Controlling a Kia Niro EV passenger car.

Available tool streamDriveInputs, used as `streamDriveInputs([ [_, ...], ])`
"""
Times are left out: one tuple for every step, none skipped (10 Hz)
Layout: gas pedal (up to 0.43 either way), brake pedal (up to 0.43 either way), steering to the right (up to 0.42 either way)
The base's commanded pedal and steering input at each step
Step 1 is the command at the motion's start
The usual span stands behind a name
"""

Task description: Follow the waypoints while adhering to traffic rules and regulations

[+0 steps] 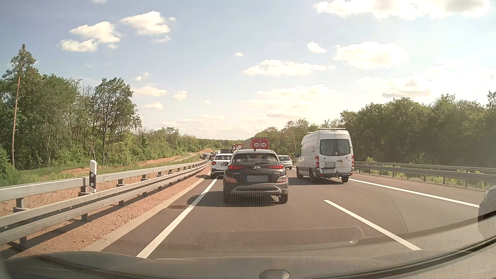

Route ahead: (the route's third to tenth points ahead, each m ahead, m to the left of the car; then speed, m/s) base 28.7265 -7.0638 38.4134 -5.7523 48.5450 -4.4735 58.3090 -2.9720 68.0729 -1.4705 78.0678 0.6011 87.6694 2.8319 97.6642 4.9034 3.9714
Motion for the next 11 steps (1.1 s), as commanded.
streamDriveInputs([
  [0.000,0.000,-0.014],
  [0.000,0.000,-0.014],
  [0.000,0.000,-0.014],
  [0.000,0.000,-0.014],
  [0.000,0.000,-0.014],
  [0.000,0.000,-0.014],
  [0.000,0.000,-0.014],
  [0.000,0.000,-0.014],
  [0.000,0.000,-0.014],
  [0.000,0.000,-0.015],
  [0.000,0.000,-0.014],
])
